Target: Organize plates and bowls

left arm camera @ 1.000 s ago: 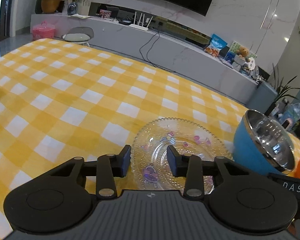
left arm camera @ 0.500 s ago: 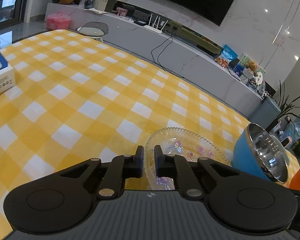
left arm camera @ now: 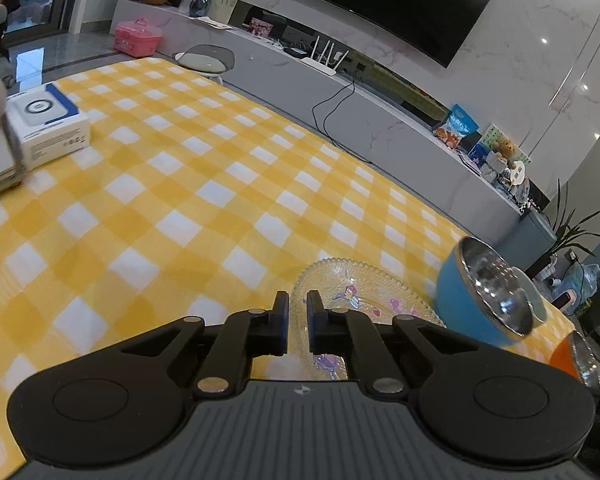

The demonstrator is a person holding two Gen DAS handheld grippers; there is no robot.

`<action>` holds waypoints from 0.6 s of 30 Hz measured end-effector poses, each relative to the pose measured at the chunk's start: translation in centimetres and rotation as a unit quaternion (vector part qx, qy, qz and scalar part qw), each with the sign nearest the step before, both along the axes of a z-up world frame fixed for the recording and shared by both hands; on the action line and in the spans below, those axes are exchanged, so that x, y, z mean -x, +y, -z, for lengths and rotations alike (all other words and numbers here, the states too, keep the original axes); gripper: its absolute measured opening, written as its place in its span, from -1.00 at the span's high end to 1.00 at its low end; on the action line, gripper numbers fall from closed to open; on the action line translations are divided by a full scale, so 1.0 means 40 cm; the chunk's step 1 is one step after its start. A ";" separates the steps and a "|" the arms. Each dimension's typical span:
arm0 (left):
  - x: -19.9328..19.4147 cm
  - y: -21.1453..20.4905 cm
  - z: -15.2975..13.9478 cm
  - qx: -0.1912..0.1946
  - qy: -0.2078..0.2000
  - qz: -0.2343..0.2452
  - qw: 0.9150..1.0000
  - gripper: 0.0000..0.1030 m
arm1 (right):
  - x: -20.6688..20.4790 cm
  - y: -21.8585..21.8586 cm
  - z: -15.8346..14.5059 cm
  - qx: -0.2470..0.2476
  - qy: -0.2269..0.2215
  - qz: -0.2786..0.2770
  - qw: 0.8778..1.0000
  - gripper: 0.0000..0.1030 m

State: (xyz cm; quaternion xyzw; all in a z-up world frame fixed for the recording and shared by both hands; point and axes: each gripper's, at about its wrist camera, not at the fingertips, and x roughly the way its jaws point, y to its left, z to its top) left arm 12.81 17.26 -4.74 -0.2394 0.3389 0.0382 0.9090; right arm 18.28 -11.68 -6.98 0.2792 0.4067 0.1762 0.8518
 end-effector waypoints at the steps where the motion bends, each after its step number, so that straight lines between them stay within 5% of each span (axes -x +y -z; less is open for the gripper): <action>1: 0.012 -0.002 -0.004 0.002 -0.001 0.000 1.000 0.83 | 0.014 -0.007 -0.002 -0.001 0.000 0.001 1.000 0.89; 18: 0.202 -0.117 -0.020 0.012 0.015 0.032 0.999 0.83 | 0.256 -0.154 -0.029 0.000 0.013 0.013 1.000 0.89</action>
